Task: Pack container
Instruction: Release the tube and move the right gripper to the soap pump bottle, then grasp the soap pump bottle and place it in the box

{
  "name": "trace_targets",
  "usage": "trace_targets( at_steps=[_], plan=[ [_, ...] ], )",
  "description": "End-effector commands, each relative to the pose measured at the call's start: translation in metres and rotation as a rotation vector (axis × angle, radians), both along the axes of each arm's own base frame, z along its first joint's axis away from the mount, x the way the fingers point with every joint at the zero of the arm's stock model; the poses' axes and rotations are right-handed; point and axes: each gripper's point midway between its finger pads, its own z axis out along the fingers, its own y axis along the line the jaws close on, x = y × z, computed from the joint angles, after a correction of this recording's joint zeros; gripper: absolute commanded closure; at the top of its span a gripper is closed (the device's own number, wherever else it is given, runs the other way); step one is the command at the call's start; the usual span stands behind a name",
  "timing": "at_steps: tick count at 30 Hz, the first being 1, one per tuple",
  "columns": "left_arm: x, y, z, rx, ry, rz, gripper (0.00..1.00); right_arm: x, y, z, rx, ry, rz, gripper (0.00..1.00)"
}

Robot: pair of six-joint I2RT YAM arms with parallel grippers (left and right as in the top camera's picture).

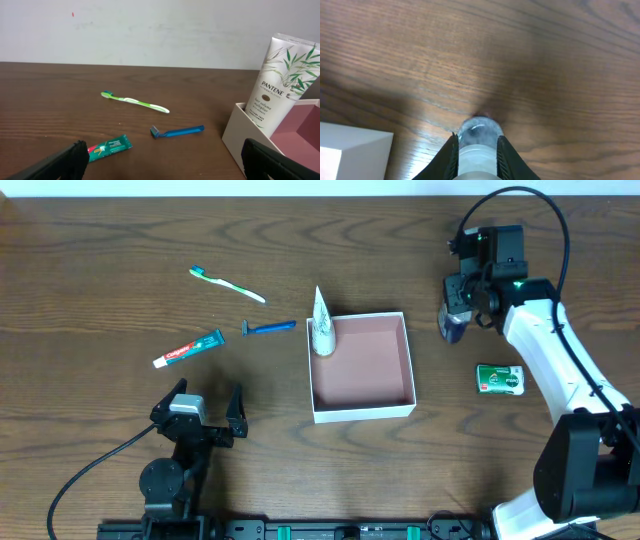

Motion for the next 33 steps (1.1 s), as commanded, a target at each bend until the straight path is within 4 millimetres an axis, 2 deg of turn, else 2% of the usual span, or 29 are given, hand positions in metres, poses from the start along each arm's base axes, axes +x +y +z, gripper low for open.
trace_targets(
  at_steps=[1, 6, 10, 15, 22, 24, 28, 33],
  plan=[
    [-0.001, -0.001, -0.017, 0.011, 0.049, -0.01, 0.02, 0.004, -0.004, 0.004, -0.001, -0.017, -0.006, 0.96],
    [-0.001, -0.001, -0.017, 0.011, 0.049, -0.01, 0.02, 0.006, -0.003, 0.012, 0.0, -0.037, -0.005, 0.99],
    [-0.001, -0.001, -0.017, 0.011, 0.049, -0.01, 0.02, 0.007, -0.001, 0.036, 0.007, -0.091, -0.002, 0.99],
    [-0.001, -0.001, -0.017, 0.011, 0.049, -0.01, 0.02, -0.008, 0.011, 0.093, 0.052, -0.179, -0.004, 0.99],
    [-0.001, -0.001, -0.017, 0.011, 0.049, -0.01, 0.02, -0.056, 0.04, 0.171, 0.222, -0.31, -0.06, 0.98],
    [-0.001, -0.001, -0.017, 0.011, 0.049, -0.01, 0.02, -0.071, 0.049, 0.184, 0.276, -0.319, -0.073, 0.99],
    [-0.001, -0.001, -0.017, 0.011, 0.049, -0.01, 0.02, -0.096, 0.066, 0.191, 0.338, -0.293, -0.084, 0.99],
    [-0.001, -0.001, -0.017, 0.011, 0.049, -0.01, 0.02, -0.108, 0.087, 0.179, 0.346, -0.243, -0.101, 0.99]
  ],
)
